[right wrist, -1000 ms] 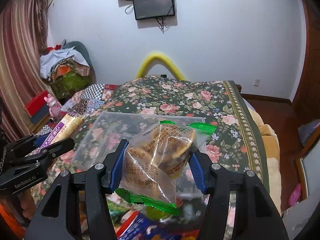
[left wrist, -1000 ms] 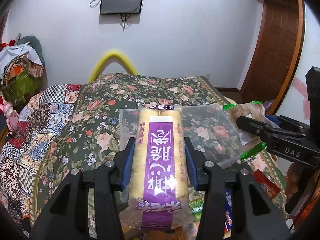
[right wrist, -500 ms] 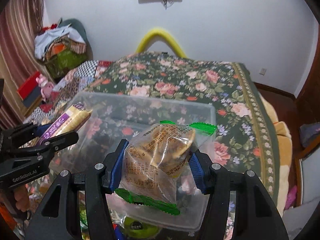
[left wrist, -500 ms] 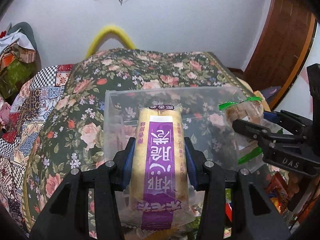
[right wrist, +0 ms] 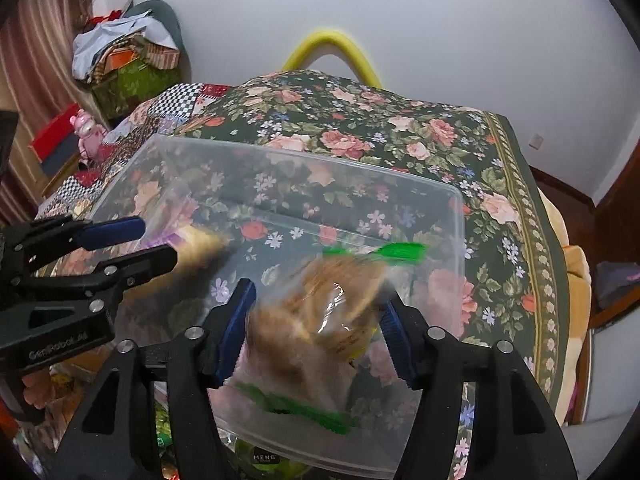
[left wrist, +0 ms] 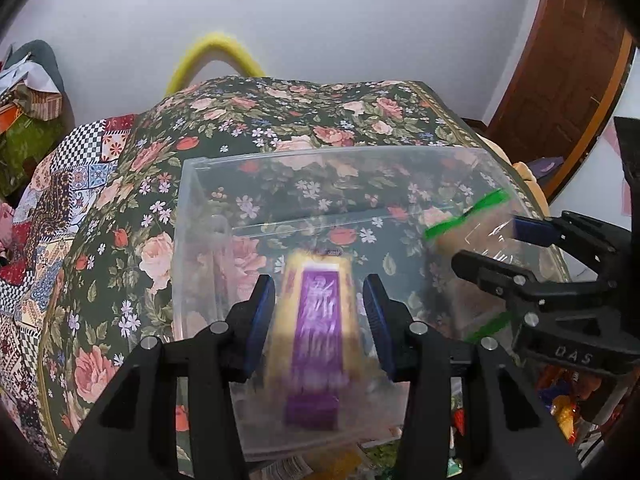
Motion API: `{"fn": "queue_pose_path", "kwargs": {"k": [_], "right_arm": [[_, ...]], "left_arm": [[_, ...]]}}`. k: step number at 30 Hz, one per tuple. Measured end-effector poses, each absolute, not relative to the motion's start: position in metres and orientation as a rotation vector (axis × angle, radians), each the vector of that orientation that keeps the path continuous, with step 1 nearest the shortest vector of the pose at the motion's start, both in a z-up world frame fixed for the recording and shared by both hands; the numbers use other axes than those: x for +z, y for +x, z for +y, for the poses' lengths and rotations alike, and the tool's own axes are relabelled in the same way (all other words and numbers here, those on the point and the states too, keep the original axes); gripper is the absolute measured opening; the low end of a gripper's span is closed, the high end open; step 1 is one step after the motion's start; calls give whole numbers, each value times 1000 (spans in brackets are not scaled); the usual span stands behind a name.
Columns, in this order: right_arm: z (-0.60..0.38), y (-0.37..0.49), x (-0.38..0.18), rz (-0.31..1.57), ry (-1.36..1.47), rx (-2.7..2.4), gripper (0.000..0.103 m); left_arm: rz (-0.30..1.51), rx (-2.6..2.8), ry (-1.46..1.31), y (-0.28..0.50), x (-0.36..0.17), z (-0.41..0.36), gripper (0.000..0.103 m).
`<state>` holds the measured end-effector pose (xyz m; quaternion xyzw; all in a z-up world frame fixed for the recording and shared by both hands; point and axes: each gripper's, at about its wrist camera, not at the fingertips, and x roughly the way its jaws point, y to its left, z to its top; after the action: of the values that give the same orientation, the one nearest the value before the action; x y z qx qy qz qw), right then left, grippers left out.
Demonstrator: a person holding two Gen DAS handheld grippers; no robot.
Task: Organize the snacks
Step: 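Carry both held snacks over the clear box and open both tools to drop them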
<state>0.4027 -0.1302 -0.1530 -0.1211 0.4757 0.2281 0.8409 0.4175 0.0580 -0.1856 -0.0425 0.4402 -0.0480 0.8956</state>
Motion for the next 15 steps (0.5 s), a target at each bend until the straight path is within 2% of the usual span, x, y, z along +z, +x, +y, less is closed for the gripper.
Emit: {"fn": "queue_pose_path", "kwargs": {"k": [7,12,15], "right_arm": [[-141,390,-128,947,-239,461,71],[-151,375,-104,905,-214,454,74],[-156,360,-89,868,-222,439,75]], "left_arm": [[876,-89,-77,402,-164,59,46],[845,-88,-71,382,-142,61,47],[824,-85,-65,365,-130,63,53]]}}
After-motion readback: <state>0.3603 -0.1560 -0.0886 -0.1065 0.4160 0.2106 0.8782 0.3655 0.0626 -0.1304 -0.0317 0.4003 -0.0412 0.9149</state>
